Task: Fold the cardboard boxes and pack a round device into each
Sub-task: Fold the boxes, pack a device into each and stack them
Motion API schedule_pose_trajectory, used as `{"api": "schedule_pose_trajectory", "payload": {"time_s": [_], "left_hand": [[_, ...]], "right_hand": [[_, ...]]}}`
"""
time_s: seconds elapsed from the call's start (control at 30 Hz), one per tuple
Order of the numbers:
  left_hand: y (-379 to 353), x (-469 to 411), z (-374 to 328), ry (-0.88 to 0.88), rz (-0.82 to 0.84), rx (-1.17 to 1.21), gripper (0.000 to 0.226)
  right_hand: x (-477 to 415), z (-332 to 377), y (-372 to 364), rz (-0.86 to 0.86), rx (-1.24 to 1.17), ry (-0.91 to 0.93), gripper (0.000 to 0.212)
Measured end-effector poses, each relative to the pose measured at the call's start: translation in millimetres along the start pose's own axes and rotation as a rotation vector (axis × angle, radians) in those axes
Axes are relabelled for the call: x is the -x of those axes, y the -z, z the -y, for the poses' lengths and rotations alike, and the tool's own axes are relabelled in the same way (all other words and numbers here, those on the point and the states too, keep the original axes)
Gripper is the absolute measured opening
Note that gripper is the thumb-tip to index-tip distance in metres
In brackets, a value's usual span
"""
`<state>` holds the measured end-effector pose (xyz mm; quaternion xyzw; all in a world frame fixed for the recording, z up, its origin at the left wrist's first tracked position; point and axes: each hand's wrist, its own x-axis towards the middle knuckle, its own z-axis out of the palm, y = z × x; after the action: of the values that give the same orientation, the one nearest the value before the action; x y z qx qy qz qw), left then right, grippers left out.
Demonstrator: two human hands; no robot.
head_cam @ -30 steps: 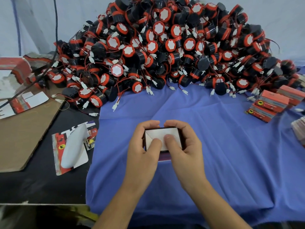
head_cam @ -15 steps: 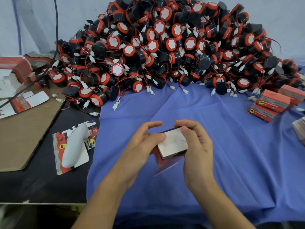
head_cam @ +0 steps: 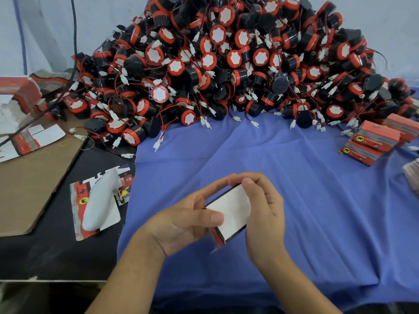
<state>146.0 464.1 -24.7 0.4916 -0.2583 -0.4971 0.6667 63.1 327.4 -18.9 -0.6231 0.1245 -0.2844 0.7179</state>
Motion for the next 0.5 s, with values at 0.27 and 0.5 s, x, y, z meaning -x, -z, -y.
{"api": "schedule_pose_trajectory", "payload": {"time_s": [0.27, 0.5], "left_hand": [[-5, 8, -30, -0.115, -0.296, -0.955, 0.118], [-1, -2, 7, -0.365, -0.659, -1.19, 0.138]], "right_hand": [[-18, 7, 37, 0.394, 0.183, -0.154, 0.039], [-26, -22, 63, 0.391, 0.084, -0.144, 0.071]]}}
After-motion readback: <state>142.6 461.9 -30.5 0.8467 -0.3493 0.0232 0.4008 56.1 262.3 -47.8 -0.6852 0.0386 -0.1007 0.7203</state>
